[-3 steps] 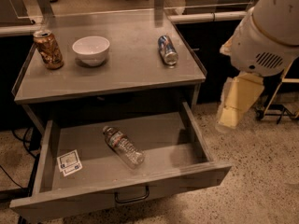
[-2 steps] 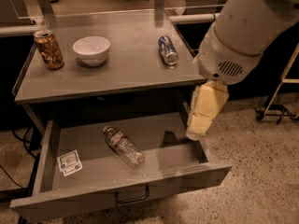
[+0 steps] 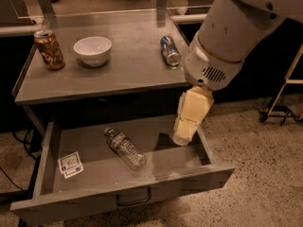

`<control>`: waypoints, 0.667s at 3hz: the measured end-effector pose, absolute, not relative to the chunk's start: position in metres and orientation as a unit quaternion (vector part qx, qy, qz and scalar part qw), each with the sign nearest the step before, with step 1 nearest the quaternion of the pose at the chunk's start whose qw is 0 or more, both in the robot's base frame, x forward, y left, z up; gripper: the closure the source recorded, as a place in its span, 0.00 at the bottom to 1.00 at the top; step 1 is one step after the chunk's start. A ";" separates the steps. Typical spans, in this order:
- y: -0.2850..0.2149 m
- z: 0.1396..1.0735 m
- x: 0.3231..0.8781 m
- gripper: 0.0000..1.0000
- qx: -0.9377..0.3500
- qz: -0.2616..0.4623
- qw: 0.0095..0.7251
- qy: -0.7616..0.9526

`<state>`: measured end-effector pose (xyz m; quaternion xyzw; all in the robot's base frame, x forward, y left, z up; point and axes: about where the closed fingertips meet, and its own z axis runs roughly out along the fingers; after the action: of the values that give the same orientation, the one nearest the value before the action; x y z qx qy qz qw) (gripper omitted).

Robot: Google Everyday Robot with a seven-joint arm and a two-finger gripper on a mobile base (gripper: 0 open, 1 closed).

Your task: Pick water bottle from top drawer and place on counter

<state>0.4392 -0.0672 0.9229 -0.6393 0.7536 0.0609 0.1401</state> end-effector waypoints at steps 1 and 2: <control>-0.040 0.884 0.451 0.00 -0.635 0.087 0.115 0.759; -0.016 0.849 0.464 0.00 -0.625 0.102 0.088 0.769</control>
Offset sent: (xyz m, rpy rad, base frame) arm 0.0433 0.0804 -0.1182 -0.0233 0.2219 -0.0514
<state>0.4637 -0.0164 0.8493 -0.6251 0.7688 0.1024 0.0879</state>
